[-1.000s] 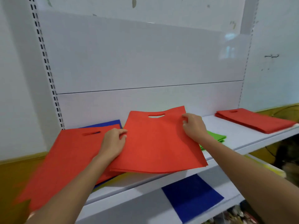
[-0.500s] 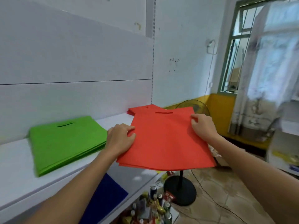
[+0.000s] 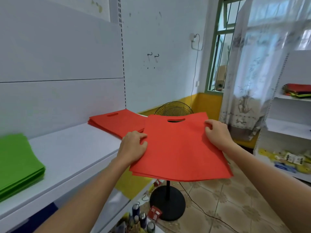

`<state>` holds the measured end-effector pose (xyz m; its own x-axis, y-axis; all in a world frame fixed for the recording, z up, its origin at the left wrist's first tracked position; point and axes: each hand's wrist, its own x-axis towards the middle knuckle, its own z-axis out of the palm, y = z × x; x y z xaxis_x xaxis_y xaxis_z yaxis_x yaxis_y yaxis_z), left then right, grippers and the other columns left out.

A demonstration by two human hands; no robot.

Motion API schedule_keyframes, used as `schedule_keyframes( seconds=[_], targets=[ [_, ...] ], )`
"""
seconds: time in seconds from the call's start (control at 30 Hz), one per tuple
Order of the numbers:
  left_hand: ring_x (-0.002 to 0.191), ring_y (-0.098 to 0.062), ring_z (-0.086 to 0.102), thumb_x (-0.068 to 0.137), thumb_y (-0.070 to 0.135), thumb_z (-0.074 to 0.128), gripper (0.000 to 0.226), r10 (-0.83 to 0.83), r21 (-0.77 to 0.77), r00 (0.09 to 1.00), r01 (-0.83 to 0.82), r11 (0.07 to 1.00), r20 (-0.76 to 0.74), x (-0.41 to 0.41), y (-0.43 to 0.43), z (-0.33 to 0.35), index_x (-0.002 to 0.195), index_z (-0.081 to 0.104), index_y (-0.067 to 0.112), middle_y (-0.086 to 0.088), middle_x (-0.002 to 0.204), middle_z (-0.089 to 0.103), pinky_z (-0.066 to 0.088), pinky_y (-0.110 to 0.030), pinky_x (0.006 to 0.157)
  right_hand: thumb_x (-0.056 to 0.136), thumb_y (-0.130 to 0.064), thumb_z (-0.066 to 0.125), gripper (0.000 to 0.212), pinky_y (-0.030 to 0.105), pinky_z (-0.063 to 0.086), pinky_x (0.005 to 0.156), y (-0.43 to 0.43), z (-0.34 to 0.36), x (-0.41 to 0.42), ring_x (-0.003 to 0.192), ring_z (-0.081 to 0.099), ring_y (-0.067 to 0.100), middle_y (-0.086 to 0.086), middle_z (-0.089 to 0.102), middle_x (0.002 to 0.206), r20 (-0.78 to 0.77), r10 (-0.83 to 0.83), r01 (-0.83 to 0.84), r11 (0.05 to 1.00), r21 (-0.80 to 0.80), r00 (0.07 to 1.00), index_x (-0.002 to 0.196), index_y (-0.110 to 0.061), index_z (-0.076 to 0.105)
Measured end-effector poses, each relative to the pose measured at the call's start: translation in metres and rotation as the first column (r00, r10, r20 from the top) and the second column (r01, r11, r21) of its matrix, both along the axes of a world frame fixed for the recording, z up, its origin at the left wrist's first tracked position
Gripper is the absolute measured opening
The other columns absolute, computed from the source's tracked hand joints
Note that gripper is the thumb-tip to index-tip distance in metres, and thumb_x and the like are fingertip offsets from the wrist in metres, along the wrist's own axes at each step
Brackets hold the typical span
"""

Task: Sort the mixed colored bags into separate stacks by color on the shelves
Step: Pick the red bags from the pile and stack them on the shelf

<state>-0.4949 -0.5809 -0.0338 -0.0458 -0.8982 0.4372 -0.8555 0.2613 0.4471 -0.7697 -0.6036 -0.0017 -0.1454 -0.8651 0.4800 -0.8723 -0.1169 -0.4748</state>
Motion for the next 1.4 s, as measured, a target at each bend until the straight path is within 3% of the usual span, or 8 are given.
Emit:
schedule_keyframes(
  seconds=[0.2, 0.47, 0.57, 0.8, 0.97, 1.17, 1.3, 1.4],
  targets=[
    [0.114, -0.028, 0.05, 0.086, 0.021, 0.05, 0.039, 0.04, -0.031, 0.999, -0.039, 0.999, 0.019, 0.006, -0.092, 0.018, 0.123, 0.06, 0.018, -0.006, 0.122, 0.061, 0.037, -0.039, 0.1, 0.091, -0.009, 0.044, 0.034, 0.039, 0.039, 0.099, -0.102, 0.019, 0.005, 0.118, 0.051, 0.033, 0.015, 0.059, 0.126, -0.057, 0.031, -0.032, 0.999, -0.017, 0.998, 0.121, -0.004, 0.06],
    [0.116, -0.027, 0.052, 0.083, 0.023, 0.049, 0.041, 0.281, -0.032, 0.959, -0.281, 0.959, 0.014, 0.077, -0.141, 0.039, 0.121, 0.062, 0.014, -0.009, 0.121, 0.062, 0.038, -0.036, 0.1, 0.089, -0.007, 0.047, 0.031, 0.038, 0.041, 0.094, -0.223, 0.048, 0.089, 0.113, 0.054, 0.035, 0.022, 0.061, 0.12, -0.145, 0.321, -0.324, 0.946, 0.004, 0.936, 0.115, 0.004, 0.061],
    [0.114, -0.029, 0.053, 0.085, 0.013, 0.053, 0.037, 0.403, -0.073, 0.915, -0.401, 0.913, 0.013, 0.099, -0.144, 0.041, 0.121, 0.062, 0.013, -0.011, 0.121, 0.062, 0.039, -0.038, 0.1, 0.087, -0.005, 0.047, 0.03, 0.042, 0.042, 0.095, -0.263, 0.052, 0.13, 0.11, 0.055, 0.037, 0.024, 0.061, 0.117, -0.126, 0.428, -0.435, 0.899, -0.037, 0.895, 0.111, 0.007, 0.061],
    [0.118, -0.027, 0.051, 0.086, 0.013, 0.052, 0.035, 0.666, -0.112, 0.742, -0.67, 0.734, -0.075, 0.112, -0.147, 0.048, 0.12, 0.063, 0.014, -0.008, 0.124, 0.061, 0.037, -0.037, 0.102, 0.086, -0.003, 0.044, 0.029, 0.045, 0.044, 0.089, -0.334, 0.06, 0.197, 0.103, 0.055, 0.039, 0.025, 0.063, 0.109, -0.166, 0.671, -0.688, 0.721, -0.08, 0.722, 0.108, 0.01, 0.059],
    [0.12, -0.025, 0.05, 0.086, 0.013, 0.052, 0.035, 0.755, -0.091, 0.649, -0.761, 0.643, -0.094, 0.085, -0.156, 0.038, 0.12, 0.063, 0.013, -0.007, 0.125, 0.061, 0.036, -0.035, 0.103, 0.084, 0.001, 0.04, 0.019, 0.042, 0.045, 0.078, -0.37, 0.059, 0.208, 0.094, 0.055, 0.04, 0.023, 0.062, 0.095, -0.207, 0.757, -0.78, 0.624, -0.054, 0.62, 0.089, 0.006, 0.058],
    [0.12, -0.024, 0.049, 0.083, 0.017, 0.055, 0.042, 0.812, 0.076, 0.583, -0.808, 0.584, -0.042, 0.06, -0.168, 0.009, 0.125, 0.059, 0.015, -0.007, 0.127, 0.058, 0.039, -0.036, 0.102, 0.084, -0.002, 0.042, 0.031, 0.041, 0.045, 0.091, -0.395, 0.009, 0.214, 0.108, 0.054, 0.037, 0.022, 0.06, 0.115, -0.214, 0.802, -0.807, 0.584, 0.087, 0.557, 0.109, 0.002, 0.059],
    [0.122, -0.026, 0.048, 0.084, 0.022, 0.055, 0.046, 0.833, 0.255, 0.552, -0.811, 0.527, 0.035, 0.046, -0.172, -0.013, 0.129, 0.054, 0.016, -0.009, 0.129, 0.054, 0.038, -0.036, 0.103, 0.085, -0.005, 0.041, 0.028, 0.039, 0.045, 0.09, -0.403, -0.036, 0.211, 0.11, 0.053, 0.036, 0.021, 0.058, 0.118, -0.217, 0.817, -0.76, 0.577, 0.3, 0.534, 0.108, 0.0, 0.056],
    [0.118, -0.027, 0.05, 0.085, 0.021, 0.054, 0.046, 0.852, 0.271, 0.523, -0.825, 0.497, 0.029, 0.043, -0.176, -0.017, 0.13, 0.054, 0.014, -0.014, 0.127, 0.053, 0.038, -0.031, 0.099, 0.087, -0.012, 0.039, 0.033, 0.039, 0.043, 0.094, -0.406, -0.052, 0.211, 0.115, 0.047, 0.038, 0.022, 0.051, 0.123, -0.26, 0.804, -0.713, 0.594, 0.373, 0.535, 0.114, -0.004, 0.056]
  ],
)
